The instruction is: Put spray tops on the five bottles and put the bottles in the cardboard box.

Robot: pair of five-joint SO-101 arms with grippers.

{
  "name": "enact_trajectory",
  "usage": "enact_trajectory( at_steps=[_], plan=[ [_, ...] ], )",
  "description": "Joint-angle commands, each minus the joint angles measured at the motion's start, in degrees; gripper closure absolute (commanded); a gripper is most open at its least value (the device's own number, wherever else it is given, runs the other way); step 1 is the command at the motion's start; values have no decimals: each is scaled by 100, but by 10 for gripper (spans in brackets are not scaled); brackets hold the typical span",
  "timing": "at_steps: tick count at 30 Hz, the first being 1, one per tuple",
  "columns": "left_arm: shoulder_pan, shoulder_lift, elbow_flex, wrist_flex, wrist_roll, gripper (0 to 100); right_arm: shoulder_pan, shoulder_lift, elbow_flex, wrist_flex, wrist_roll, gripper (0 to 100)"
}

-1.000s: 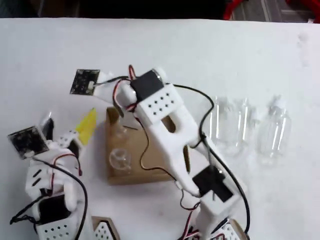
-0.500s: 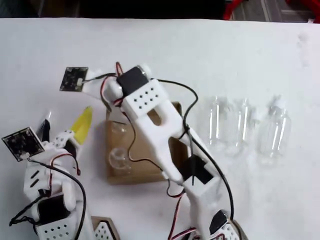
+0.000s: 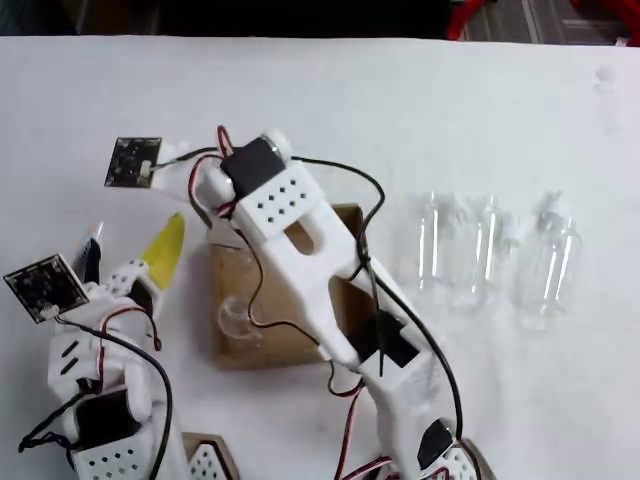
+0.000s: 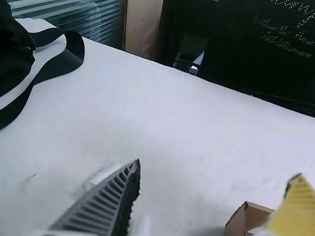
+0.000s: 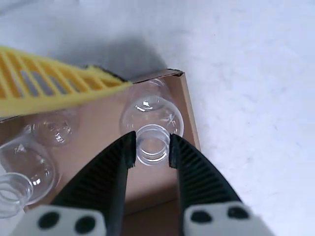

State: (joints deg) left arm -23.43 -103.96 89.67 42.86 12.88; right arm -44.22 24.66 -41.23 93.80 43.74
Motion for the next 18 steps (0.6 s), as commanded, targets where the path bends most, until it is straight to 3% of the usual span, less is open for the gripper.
enact_trajectory(
  at_steps=[1, 3, 10, 16, 18],
  plan=[
    [75, -48, -273, 9, 53, 585, -48, -40, -255, -110, -44, 885],
    [75, -48, -273, 9, 53, 585, -48, -48, -255, -110, -18, 844],
    [75, -48, -273, 9, 53, 585, -57, -101, -431, -92, -35, 840],
    [66, -48, -264, 9, 53, 585, 136, -374, -1855, 514, -53, 839],
    [66, -48, -264, 9, 53, 585, 470, -637, -2154, 505, -387, 839]
  ],
)
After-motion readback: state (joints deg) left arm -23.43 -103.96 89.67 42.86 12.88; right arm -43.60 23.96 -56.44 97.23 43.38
